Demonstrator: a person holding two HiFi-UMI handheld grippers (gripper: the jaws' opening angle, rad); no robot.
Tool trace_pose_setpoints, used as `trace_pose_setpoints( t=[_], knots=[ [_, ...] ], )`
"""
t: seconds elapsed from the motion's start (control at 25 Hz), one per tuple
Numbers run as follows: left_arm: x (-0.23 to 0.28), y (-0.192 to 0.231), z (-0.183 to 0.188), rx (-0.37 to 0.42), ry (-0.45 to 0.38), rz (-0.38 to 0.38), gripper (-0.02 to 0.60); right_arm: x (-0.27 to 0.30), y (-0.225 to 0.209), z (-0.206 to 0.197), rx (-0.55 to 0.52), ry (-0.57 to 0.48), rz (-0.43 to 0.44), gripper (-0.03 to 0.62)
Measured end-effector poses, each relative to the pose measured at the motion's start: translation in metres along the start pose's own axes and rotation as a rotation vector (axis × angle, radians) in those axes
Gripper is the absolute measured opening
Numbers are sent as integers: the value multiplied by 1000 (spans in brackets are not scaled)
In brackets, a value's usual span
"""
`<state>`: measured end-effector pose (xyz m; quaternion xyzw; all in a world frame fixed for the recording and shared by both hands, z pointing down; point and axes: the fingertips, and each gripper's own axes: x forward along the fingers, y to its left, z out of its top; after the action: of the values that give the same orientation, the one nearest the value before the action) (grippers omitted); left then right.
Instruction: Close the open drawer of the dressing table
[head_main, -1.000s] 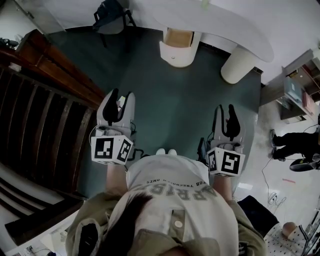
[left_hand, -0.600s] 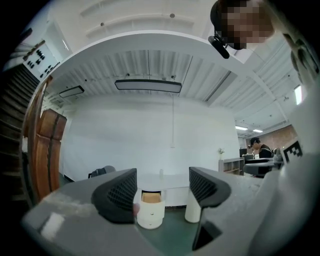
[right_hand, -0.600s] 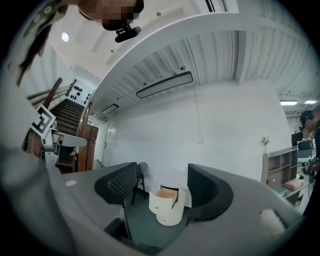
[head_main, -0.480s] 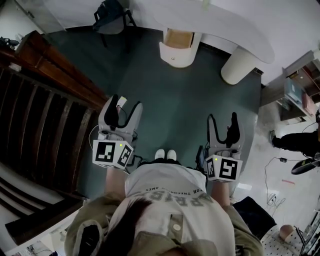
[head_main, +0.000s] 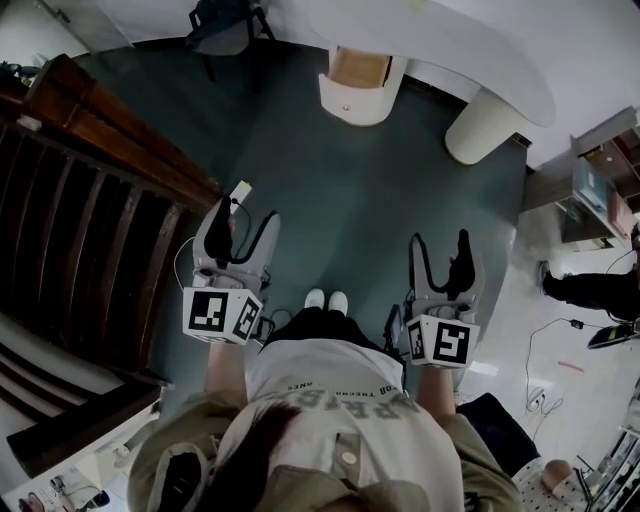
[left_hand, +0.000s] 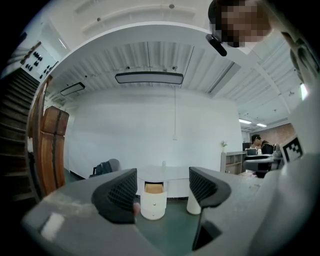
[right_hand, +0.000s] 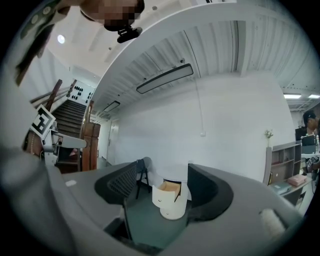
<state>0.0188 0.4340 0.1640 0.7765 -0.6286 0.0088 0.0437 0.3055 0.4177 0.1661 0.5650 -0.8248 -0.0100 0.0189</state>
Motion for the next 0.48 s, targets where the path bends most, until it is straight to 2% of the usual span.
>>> trace_pose_setpoints(
  t=[0.24,0.48],
  knots=[
    [3,20,-8,-22,26,43,333,17,9,-12,11,42,23,311],
    [35,52,-17,-10,47,30,333,56,25,-21,12,56,14,310]
  ],
)
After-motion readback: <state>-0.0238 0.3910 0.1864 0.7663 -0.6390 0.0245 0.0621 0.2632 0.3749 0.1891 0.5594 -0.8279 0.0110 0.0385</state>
